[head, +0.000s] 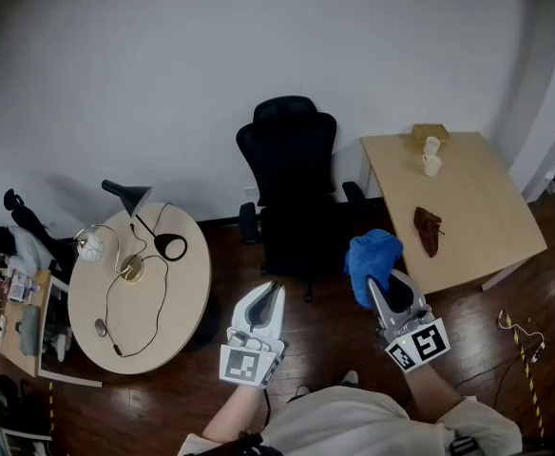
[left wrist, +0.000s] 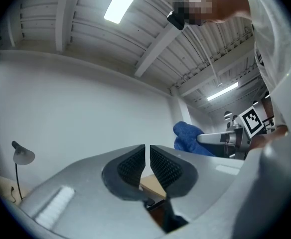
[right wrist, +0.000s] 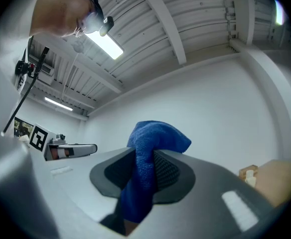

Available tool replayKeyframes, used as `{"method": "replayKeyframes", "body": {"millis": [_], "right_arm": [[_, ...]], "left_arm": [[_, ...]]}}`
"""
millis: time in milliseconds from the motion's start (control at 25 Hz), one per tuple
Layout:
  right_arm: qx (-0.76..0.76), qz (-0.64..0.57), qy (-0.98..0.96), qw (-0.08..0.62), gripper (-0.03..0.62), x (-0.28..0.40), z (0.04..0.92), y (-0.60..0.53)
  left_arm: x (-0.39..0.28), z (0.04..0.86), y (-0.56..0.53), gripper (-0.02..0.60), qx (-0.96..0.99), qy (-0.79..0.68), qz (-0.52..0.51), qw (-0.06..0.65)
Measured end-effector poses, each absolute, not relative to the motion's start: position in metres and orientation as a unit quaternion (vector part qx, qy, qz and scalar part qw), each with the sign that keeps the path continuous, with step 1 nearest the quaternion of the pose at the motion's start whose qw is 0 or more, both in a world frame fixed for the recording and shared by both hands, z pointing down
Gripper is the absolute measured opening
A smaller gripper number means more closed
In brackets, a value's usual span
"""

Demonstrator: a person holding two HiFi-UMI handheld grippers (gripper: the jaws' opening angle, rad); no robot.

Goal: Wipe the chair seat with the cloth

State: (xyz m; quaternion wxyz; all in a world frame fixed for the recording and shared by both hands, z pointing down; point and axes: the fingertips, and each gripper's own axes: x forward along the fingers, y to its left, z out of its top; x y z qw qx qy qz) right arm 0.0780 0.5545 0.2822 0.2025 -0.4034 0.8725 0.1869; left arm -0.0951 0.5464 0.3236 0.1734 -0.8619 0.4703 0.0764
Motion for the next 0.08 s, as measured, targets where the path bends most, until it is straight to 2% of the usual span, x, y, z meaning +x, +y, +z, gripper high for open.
{"method": "replayKeyframes", "body": {"millis": [80], "right_arm": [[-0.403,0.187,0.873,0.201,0.095,0.0769,0.2812,0.5549]], "left_arm": [[-0.0943,0.3195,0.5478,0.032,-0.863,0.466,0.08,0.177]]}}
